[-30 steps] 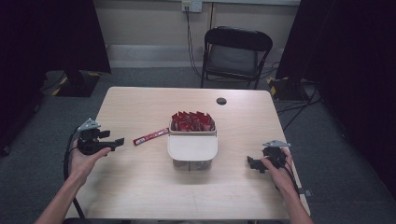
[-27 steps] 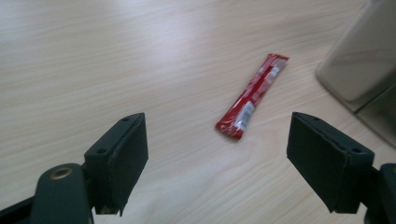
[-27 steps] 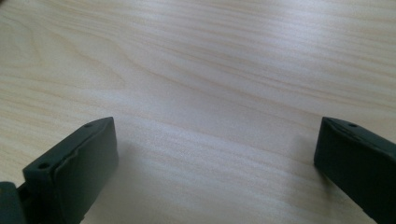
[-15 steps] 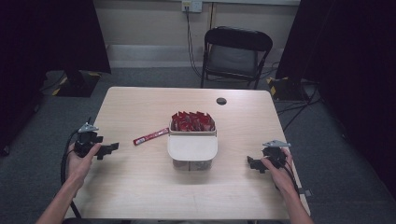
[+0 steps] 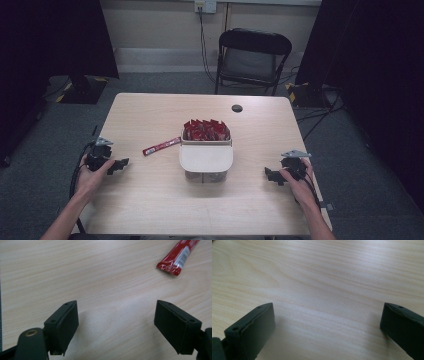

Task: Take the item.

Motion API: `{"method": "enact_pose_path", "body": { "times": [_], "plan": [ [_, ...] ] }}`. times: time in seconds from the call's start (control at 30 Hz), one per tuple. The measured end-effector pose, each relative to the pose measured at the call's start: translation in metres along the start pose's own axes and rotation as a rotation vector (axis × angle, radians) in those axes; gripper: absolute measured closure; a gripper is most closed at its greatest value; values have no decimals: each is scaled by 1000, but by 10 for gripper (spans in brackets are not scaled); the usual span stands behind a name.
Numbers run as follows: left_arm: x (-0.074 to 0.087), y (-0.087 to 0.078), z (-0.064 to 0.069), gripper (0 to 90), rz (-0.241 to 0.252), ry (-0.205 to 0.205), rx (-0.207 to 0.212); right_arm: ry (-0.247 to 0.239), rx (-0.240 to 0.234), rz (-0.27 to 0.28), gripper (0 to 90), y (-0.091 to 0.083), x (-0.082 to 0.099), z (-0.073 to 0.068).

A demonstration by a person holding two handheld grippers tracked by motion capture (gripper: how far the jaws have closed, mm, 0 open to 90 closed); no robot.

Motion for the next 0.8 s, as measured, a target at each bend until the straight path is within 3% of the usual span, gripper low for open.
{"method": "enact_pose_path", "body": {
  "times": [0.03, 0.23, 0.33, 0.5, 0.57, 0.8],
  "plan": [
    [1, 2, 0, 177, -13, 5, 0, 0, 0, 0, 0, 0, 0, 0],
    [3, 4, -2, 135, 14, 5, 13, 0, 0, 0, 0, 0, 0, 0],
    [10, 4, -2, 133, 81, 4, 10, 0, 0, 0, 0, 0, 0, 0],
    [11, 4, -2, 127, 88, 8, 14, 0, 0, 0, 0, 0, 0, 0],
    [14, 6, -2, 96, 126, 9, 16, 0, 0, 0, 0, 0, 0, 0],
    [15, 6, -1, 80, 124, 5, 9, 0, 0, 0, 0, 0, 0, 0]
  ]
}}
Point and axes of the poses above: each handheld gripper's, and its own axes: y roughly forward along the jaws, x roughly out of its underside, z roughly to its right, the point moved 2 cm from there along y, roughly forward along the jaws, and after that the axes turned 1 degree about x, right-handed, at the moved point
